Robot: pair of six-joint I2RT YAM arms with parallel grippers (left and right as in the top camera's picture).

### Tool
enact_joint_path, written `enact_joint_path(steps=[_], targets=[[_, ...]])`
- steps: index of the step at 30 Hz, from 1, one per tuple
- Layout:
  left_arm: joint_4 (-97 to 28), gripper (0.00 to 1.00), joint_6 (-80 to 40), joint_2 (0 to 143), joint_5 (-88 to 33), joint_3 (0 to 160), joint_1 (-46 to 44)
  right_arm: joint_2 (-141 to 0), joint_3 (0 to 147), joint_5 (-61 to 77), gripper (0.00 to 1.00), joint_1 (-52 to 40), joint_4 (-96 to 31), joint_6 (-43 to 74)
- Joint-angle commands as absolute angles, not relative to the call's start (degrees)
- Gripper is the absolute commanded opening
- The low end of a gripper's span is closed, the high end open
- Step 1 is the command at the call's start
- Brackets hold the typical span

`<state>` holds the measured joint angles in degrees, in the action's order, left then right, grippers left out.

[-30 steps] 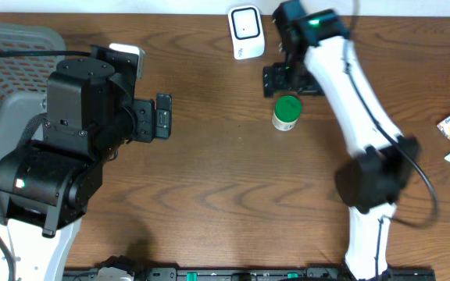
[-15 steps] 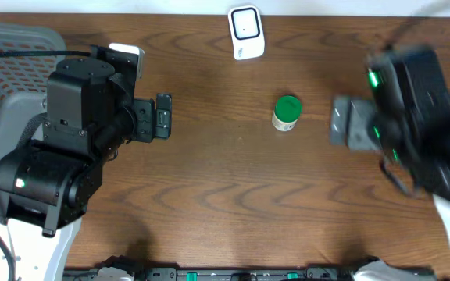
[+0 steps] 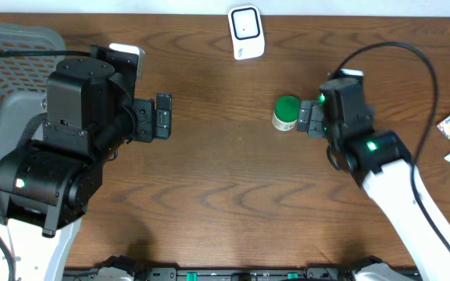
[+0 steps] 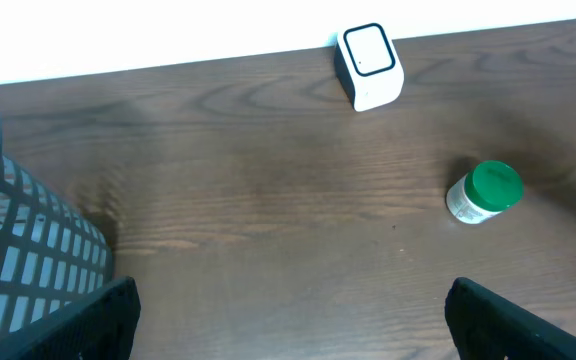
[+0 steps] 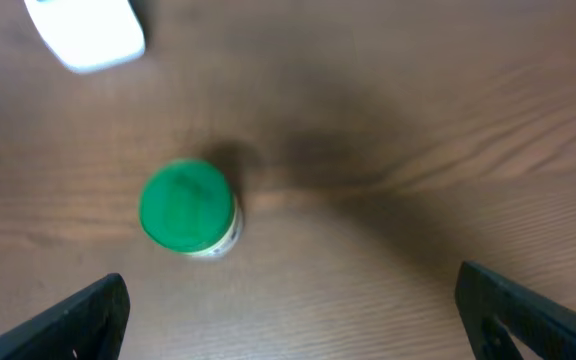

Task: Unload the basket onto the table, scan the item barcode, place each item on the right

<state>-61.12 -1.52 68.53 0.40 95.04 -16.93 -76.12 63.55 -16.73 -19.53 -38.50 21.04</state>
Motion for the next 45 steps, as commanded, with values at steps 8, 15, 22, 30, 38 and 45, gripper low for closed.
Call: enact_joint_path(steps=[8, 15, 22, 30, 38, 45], targets=[[-61.1, 0.98, -1.8, 68.5, 1.1, 94.8, -16.7, -96.9, 80.0, 0.9, 0.99, -16.1, -48.2, 20.5], [-61.1, 0.98, -1.8, 68.5, 1.1, 94.8, -16.7, -105.9, 92.2, 3.0, 0.99, -17.1, -55.3, 19.5], [-61.1, 0.98, -1.8, 68.5, 1.1, 94.8, -16.7, -114.5, 97.7, 3.3, 0.99, -16.9, -57.8, 18.5], [-61.1, 0.98, -1.8, 68.5, 1.1, 94.8, -16.7, -118.3, 97.7, 1.9, 0.99, -16.9, -57.9, 18.7], [-61.1, 0.98, -1.8, 68.5, 1.1, 94.8, -16.7, -123.2, 97.7, 2.7, 0.99, -16.7, -58.1, 19.5], [-61.1, 0.98, -1.8, 68.5, 1.1, 94.8, -16.7, -124.1, 97.7, 3.4, 0.99, -16.4, -57.4, 20.8]])
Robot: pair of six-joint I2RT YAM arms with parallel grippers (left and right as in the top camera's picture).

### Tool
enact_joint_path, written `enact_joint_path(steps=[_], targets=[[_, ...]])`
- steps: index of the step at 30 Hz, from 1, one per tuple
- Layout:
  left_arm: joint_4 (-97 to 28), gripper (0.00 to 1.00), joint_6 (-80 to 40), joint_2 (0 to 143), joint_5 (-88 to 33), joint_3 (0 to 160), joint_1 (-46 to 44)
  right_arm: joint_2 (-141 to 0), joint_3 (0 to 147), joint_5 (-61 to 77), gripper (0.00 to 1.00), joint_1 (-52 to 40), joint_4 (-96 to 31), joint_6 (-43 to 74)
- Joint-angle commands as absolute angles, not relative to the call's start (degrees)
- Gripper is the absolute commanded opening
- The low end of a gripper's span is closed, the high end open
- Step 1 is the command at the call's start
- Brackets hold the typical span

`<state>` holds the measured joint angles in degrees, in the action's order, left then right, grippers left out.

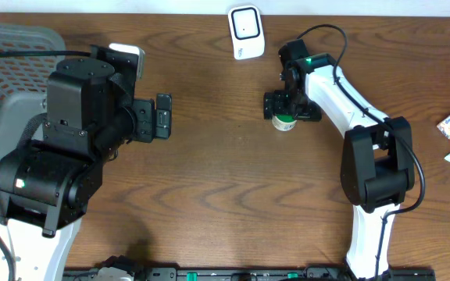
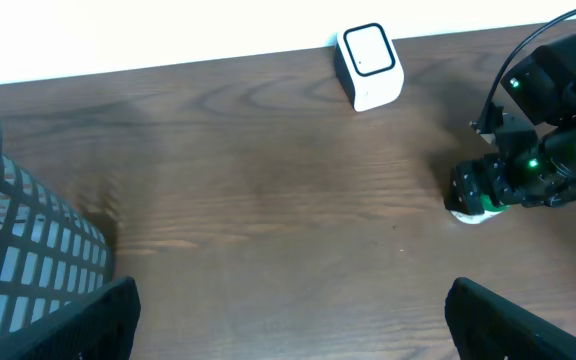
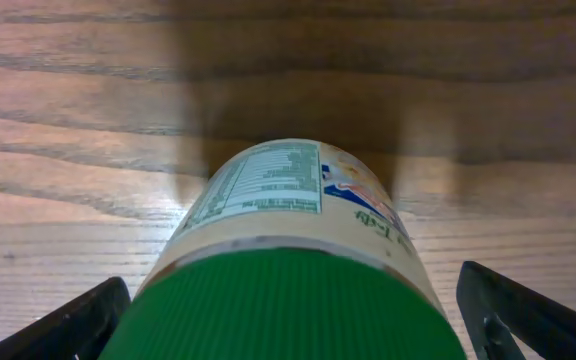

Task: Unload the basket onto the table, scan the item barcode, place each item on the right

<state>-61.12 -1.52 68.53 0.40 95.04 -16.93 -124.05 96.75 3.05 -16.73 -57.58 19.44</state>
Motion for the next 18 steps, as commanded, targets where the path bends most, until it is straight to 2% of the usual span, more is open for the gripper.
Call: enact_joint_path(steps=[1, 18], targets=[[-61.1, 0.98, -1.8, 68.5, 1.1, 94.8, -16.7, -124.1, 97.7, 3.3, 0.99, -16.3, -57.5, 20.8], [-61.1, 0.98, -1.8, 68.5, 1.1, 94.8, -16.7, -127.7, 102.1, 3.3, 0.99, -15.6, -59.9, 21.2]])
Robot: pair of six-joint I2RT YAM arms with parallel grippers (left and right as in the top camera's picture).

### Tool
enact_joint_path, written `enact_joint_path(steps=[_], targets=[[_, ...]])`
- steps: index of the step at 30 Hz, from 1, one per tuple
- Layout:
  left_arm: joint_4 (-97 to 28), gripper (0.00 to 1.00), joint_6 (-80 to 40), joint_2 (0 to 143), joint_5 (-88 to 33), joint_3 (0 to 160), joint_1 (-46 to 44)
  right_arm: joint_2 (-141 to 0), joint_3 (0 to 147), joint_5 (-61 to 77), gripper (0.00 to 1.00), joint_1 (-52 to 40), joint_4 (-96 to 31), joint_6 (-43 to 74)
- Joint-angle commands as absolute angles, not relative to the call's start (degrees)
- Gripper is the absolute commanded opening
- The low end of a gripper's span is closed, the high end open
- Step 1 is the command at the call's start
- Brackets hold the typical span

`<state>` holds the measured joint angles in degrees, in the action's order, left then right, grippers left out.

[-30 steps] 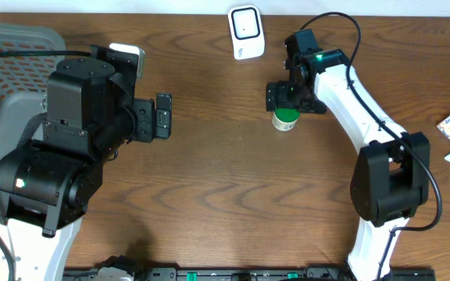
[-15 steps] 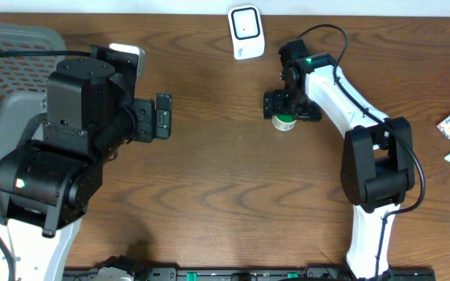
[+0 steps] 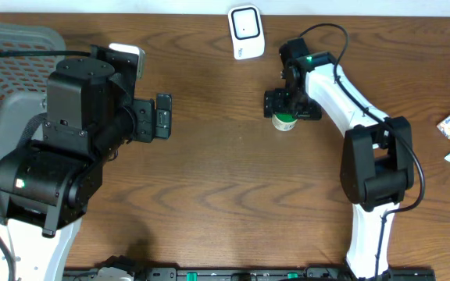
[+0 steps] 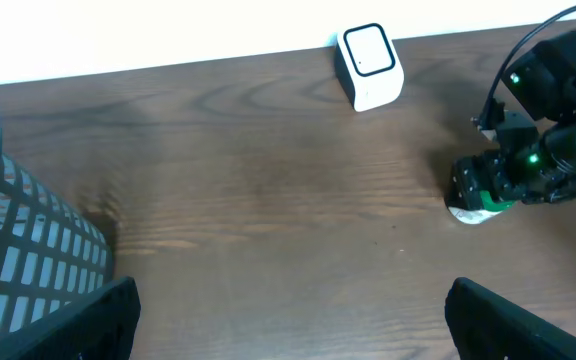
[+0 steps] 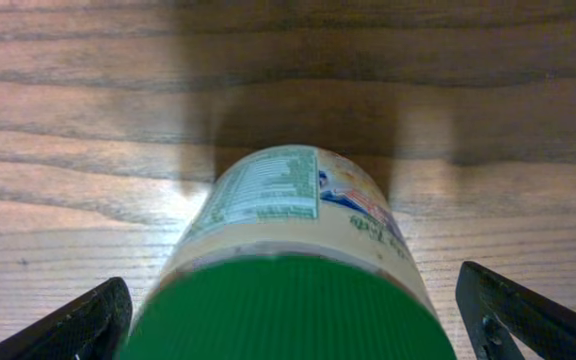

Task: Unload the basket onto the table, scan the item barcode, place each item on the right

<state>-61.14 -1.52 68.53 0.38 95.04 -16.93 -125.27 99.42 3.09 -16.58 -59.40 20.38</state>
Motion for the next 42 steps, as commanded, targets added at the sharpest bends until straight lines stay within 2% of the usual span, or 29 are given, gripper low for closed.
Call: enact_joint_path(steps=[1, 4, 10, 22, 33, 42], targets=[[-61.1, 0.98, -1.8, 68.5, 1.1, 94.8, -16.7, -128.5, 103.0, 3.3, 0.98, -15.6, -60.6, 21.2], [-61.1, 0.98, -1.8, 68.5, 1.1, 94.8, -16.7, -129.7, 104.7, 3.3, 0.98, -15.6, -62.3, 21.2], [-61.1, 0.98, -1.8, 68.5, 1.1, 94.8, -16.7, -130.4, 105.0, 2.8, 0.88, -15.5, -65.7, 21.2], [-61.1, 0.98, -1.8, 68.5, 1.1, 94.8, -16.7, -130.6, 104.9, -0.3, 0.87, -15.3, -64.8, 21.2], [-61.1, 0.98, -1.8, 68.5, 1.1, 94.8, -16.7, -133.4, 104.9, 1.2, 0.75, -15.9, -64.7, 21.2], [-61.1, 0.98, -1.8, 68.5, 1.1, 94.8, -16.7, -133.5, 104.9, 1.3, 0.70, -16.2, -65.6, 21.0]])
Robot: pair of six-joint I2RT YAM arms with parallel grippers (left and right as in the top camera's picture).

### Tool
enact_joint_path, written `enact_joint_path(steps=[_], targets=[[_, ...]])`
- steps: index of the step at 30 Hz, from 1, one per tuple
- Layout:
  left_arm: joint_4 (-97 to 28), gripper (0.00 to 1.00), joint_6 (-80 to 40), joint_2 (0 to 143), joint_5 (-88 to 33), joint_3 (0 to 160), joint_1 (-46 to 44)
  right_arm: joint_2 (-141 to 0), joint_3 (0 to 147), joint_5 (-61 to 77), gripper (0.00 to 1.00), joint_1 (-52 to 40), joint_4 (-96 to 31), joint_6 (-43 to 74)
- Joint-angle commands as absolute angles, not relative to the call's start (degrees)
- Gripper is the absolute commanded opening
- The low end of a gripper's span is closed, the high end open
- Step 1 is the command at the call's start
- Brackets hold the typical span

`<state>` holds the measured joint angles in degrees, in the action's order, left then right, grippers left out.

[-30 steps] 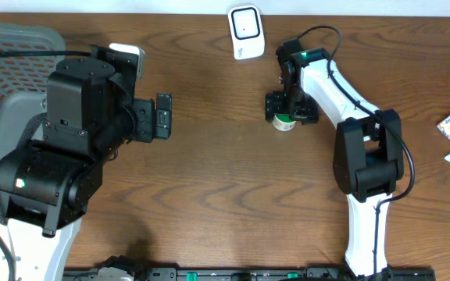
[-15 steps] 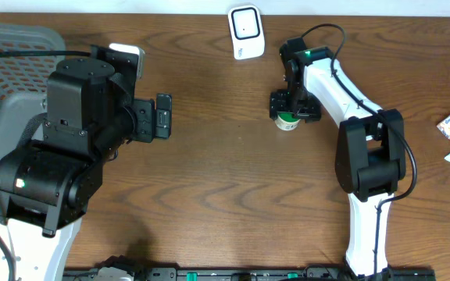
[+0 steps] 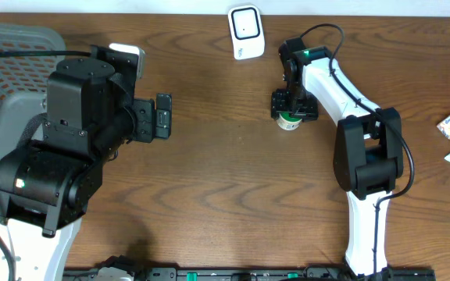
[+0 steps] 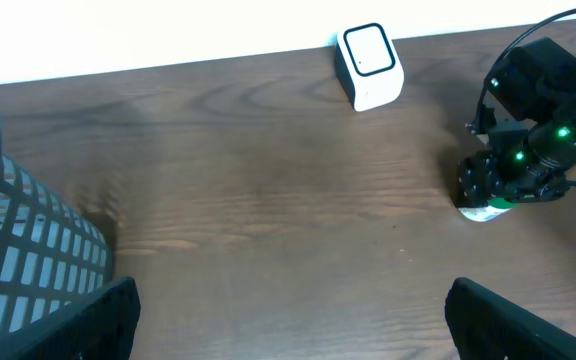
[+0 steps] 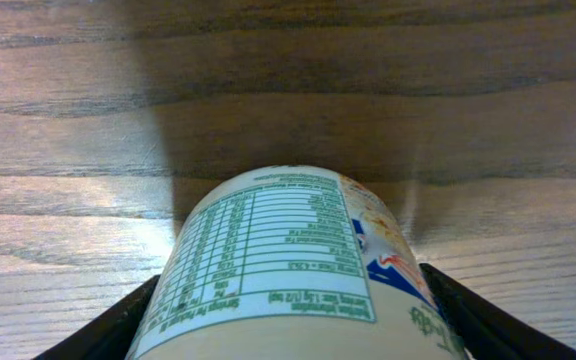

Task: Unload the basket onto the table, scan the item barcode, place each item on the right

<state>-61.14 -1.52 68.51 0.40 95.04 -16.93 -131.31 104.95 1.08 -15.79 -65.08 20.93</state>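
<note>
A white jar with a printed nutrition label fills the lower middle of the right wrist view. My right gripper is shut on it, with a black finger pressed to each side. From overhead, the right gripper covers the jar on the table, just below and right of the white barcode scanner. The jar's green lid is hidden. My left gripper hangs open and empty at the left. Its wrist view shows the scanner and the jar far off.
A grey mesh basket takes up the left edge and also shows in the left wrist view. Snack packets lie at the right edge. The right arm stretches from the front edge to the jar.
The right fingers stood wide apart beside the jar, whose green lid showed. Now they press on the jar's sides, and the right wrist view shows only the label. The left arm is unchanged.
At first my right gripper was open to the right of the green-lidded jar. Then it stood over the jar with a finger on each side, still open. Now it is shut on the jar. The jar, the scanner and the left arm have kept their places.
</note>
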Motion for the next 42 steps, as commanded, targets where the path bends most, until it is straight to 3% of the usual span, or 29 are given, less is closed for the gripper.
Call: enact_joint_path(steps=[1, 7, 13, 20, 27, 42], targets=[[-61.1, 0.98, -1.8, 68.5, 1.1, 94.8, -16.7, -133.5, 104.9, 1.5, 0.69, -16.2, -65.6, 20.1], [-61.1, 0.98, -1.8, 68.5, 1.1, 94.8, -16.7, -133.4, 105.6, 1.7, 0.63, -16.2, -66.0, 17.5], [-61.1, 0.98, -1.8, 68.5, 1.1, 94.8, -16.7, -133.4, 114.1, 4.4, 0.58, -16.2, -74.4, 16.1], [-61.1, 0.98, -1.8, 68.5, 1.1, 94.8, -16.7, -133.4, 126.4, 6.9, 0.59, -16.2, -87.5, 14.9], [-61.1, 0.98, -1.8, 68.5, 1.1, 94.8, -16.7, -133.4, 127.7, 11.5, 0.59, -16.3, -95.0, 11.4], [-61.1, 0.98, -1.8, 68.5, 1.1, 94.8, -16.7, -133.4, 127.6, 19.1, 0.62, -18.5, -97.3, 9.8]])
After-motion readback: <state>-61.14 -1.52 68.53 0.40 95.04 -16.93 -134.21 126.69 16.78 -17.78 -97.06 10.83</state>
